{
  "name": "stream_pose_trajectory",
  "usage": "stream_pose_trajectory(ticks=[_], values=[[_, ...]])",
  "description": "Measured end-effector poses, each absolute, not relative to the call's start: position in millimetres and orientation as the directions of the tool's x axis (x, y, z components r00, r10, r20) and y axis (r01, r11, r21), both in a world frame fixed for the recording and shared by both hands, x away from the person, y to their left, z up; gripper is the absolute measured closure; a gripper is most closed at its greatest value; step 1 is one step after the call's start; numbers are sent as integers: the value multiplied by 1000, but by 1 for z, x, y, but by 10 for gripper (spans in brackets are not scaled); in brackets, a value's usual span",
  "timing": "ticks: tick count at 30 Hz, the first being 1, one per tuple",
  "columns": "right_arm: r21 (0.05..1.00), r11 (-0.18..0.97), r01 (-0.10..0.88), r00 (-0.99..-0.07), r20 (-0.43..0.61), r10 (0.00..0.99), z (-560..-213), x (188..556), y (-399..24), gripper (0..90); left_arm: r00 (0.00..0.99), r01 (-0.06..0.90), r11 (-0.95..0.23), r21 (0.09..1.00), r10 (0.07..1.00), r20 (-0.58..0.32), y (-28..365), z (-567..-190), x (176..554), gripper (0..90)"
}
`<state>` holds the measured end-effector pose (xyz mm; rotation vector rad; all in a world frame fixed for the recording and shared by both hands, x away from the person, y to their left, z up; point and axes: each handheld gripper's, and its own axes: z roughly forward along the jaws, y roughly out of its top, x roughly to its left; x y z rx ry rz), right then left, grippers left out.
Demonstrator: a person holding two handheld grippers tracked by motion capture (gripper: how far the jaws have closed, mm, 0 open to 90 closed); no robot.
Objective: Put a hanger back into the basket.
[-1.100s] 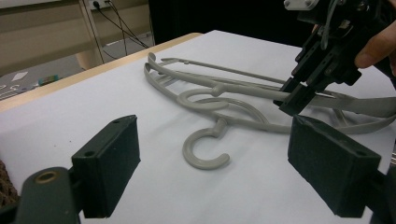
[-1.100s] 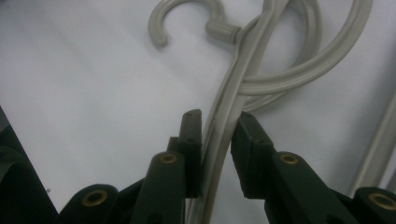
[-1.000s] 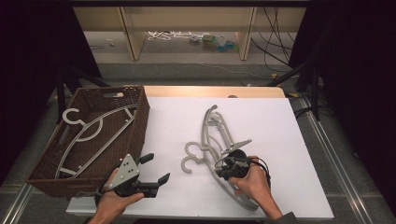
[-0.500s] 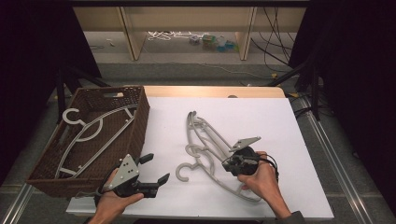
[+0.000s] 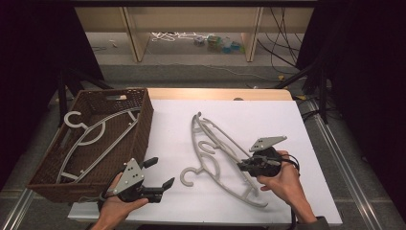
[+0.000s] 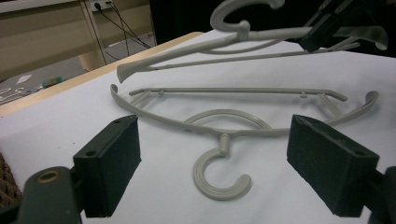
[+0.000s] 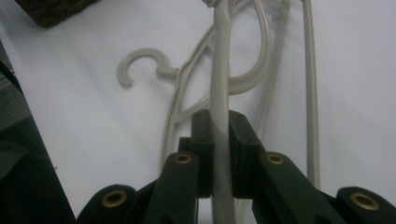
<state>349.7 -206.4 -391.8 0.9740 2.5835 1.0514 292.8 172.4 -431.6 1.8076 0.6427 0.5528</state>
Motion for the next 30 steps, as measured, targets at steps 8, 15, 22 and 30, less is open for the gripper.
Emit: stream_pose_trajectory(ticks=[8, 15, 22, 30], values=[[701, 526, 482, -788, 84, 610, -383, 344, -210, 831, 754, 146, -267, 952, 653, 68, 170, -431, 293, 174], [705, 535, 465, -811, 97, 577, -379, 340, -211, 831, 754, 137, -272, 952, 652, 78, 169, -430, 295, 174], [713, 545, 442, -834, 104, 541, -378, 336, -208, 831, 756, 123, -268, 955, 650, 85, 161, -424, 304, 166], [712, 563, 420, -859, 112, 499, -377, 330, -204, 831, 784, 108, -328, 938, 609, 123, 143, -420, 320, 165]])
